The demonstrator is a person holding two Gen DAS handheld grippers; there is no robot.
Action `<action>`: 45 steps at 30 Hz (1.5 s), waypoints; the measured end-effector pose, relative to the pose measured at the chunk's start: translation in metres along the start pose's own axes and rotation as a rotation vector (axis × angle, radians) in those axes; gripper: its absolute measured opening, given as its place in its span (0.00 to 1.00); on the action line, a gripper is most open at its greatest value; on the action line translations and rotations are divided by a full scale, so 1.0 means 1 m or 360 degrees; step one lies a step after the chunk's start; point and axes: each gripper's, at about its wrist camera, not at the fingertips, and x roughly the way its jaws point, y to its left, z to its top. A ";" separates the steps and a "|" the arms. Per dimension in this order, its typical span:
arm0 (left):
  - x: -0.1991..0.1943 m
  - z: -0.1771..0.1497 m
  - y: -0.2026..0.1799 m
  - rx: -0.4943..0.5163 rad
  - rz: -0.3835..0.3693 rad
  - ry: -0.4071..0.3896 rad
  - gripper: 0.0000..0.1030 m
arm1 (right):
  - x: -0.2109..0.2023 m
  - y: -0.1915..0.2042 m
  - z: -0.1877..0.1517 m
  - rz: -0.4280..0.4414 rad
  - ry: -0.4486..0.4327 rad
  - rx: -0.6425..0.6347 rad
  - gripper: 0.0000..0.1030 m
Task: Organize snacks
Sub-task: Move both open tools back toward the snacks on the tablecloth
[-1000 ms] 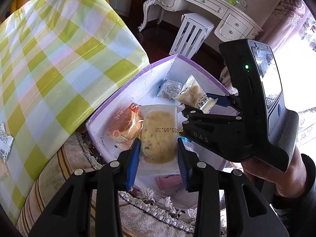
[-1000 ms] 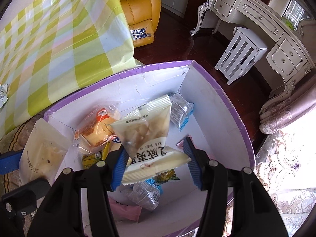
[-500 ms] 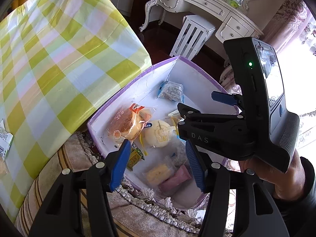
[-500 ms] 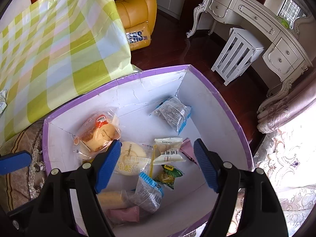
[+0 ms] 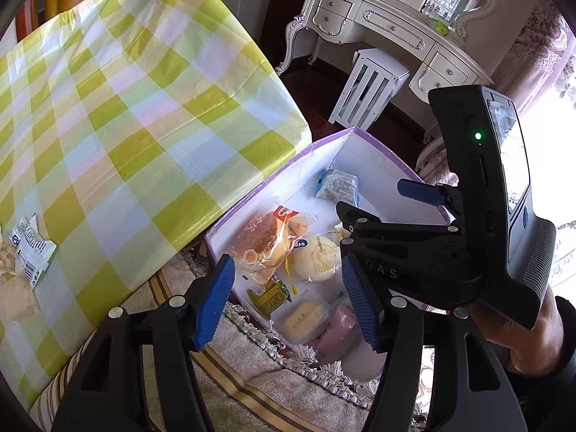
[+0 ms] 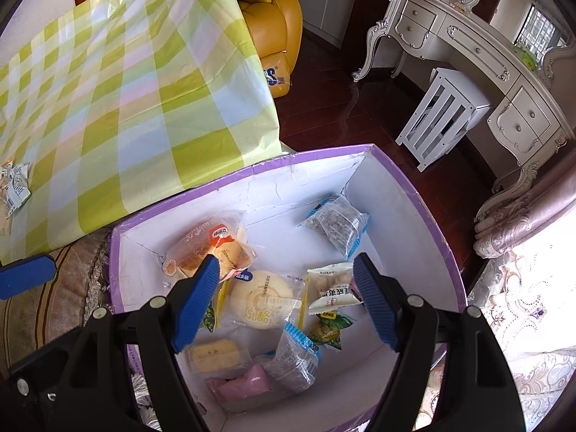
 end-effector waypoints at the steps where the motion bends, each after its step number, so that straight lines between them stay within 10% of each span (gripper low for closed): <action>1: -0.002 0.000 0.004 -0.0011 0.0004 -0.0009 0.59 | -0.001 0.003 0.001 0.0002 -0.0005 -0.0005 0.74; 45: -0.094 -0.080 0.212 -0.0872 0.0228 -0.0311 0.65 | -0.032 0.165 0.024 0.0404 -0.0056 -0.0288 0.75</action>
